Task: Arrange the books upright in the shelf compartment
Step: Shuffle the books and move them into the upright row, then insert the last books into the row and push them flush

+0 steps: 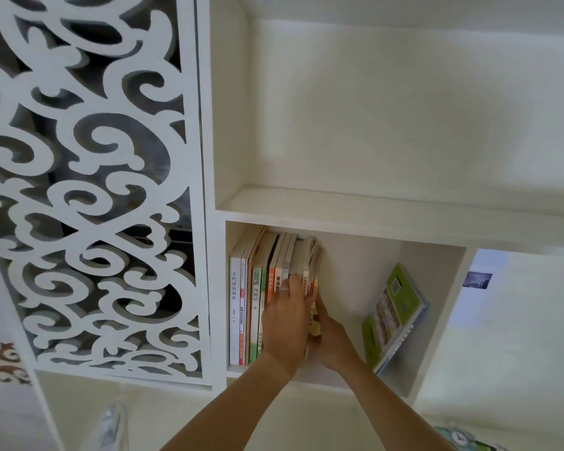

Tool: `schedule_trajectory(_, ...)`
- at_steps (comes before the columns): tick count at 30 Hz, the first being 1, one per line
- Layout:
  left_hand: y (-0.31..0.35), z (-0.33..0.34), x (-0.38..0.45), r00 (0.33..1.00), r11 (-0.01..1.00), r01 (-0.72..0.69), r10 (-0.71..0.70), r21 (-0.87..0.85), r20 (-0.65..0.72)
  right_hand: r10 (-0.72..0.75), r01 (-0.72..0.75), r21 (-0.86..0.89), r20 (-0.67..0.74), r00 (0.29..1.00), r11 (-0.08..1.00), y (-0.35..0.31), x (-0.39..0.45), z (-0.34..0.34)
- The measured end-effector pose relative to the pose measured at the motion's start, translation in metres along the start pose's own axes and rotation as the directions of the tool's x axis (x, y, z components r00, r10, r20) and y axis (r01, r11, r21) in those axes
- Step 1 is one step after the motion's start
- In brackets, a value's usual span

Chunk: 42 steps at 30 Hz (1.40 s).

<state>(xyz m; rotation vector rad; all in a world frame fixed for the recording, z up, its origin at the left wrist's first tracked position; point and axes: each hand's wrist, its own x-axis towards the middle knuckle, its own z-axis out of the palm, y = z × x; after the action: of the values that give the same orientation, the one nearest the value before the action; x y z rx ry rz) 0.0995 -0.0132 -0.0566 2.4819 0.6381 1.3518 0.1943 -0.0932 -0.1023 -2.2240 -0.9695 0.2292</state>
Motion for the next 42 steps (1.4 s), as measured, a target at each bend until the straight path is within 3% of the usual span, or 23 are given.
schedule_trajectory(5,0.005,-0.001,0.001,0.997,0.998,0.055,-0.055,0.003,-0.046,0.042,-0.046,-0.076,-0.061,0.997,0.996,0.002,0.003,0.002)
schedule_trajectory(9,0.005,-0.004,-0.001,0.995,0.994,0.097,-0.097,-0.043,-0.014,-0.046,0.052,0.046,-0.112,0.993,0.998,-0.007,-0.009,0.002)
schedule_trajectory(11,0.006,-0.004,-0.001,0.995,0.993,0.096,-0.098,-0.071,-0.020,-0.011,0.017,0.032,-0.185,0.983,0.999,-0.005,-0.019,0.001)
schedule_trajectory(13,0.007,-0.004,-0.002,0.995,0.992,0.096,-0.098,-0.087,-0.020,0.038,-0.062,-0.049,-0.393,0.919,0.997,0.002,-0.029,-0.001)
schedule_trajectory(16,0.010,-0.004,-0.004,0.992,0.987,0.120,-0.122,-0.108,-0.018,0.090,-0.183,-0.078,-0.646,0.758,0.980,0.008,-0.048,-0.009)
schedule_trajectory(19,0.014,-0.004,-0.006,0.993,0.986,0.109,-0.114,-0.124,-0.028,0.242,-0.316,0.026,-0.705,0.667,0.948,0.015,-0.065,-0.012)
schedule_trajectory(22,0.015,-0.004,-0.007,0.992,0.984,0.123,-0.126,-0.132,-0.017,0.453,-0.454,0.179,-0.642,0.618,0.873,0.029,-0.074,-0.009)
schedule_trajectory(26,0.015,-0.004,-0.008,0.991,0.981,0.134,-0.134,-0.142,0.008,0.562,-0.530,0.238,-0.551,0.616,0.814,0.043,-0.079,-0.009)
schedule_trajectory(30,0.014,-0.007,-0.009,0.993,0.984,0.116,-0.114,-0.135,0.024,0.415,-0.470,0.079,-0.610,0.675,0.879,0.045,-0.073,-0.015)
schedule_trajectory(34,0.009,-0.013,-0.010,0.991,0.981,0.112,-0.099,-0.157,0.088,0.363,-0.361,0.144,-0.651,0.667,0.921,0.044,-0.067,-0.025)
schedule_trajectory(36,0.007,-0.015,-0.010,0.990,0.984,0.100,-0.084,-0.147,0.110,0.329,-0.366,0.086,-0.657,0.679,0.927,0.045,-0.064,-0.028)
schedule_trajectory(38,0.005,-0.016,-0.009,0.989,0.986,0.093,-0.075,-0.139,0.128,0.257,-0.349,-0.014,-0.649,0.716,0.937,0.047,-0.061,-0.028)
schedule_trajectory(42,0.005,-0.018,-0.010,0.987,0.986,0.087,-0.066,-0.143,0.147,0.089,-0.168,-0.101,-0.537,0.839,0.981,0.036,-0.053,-0.011)
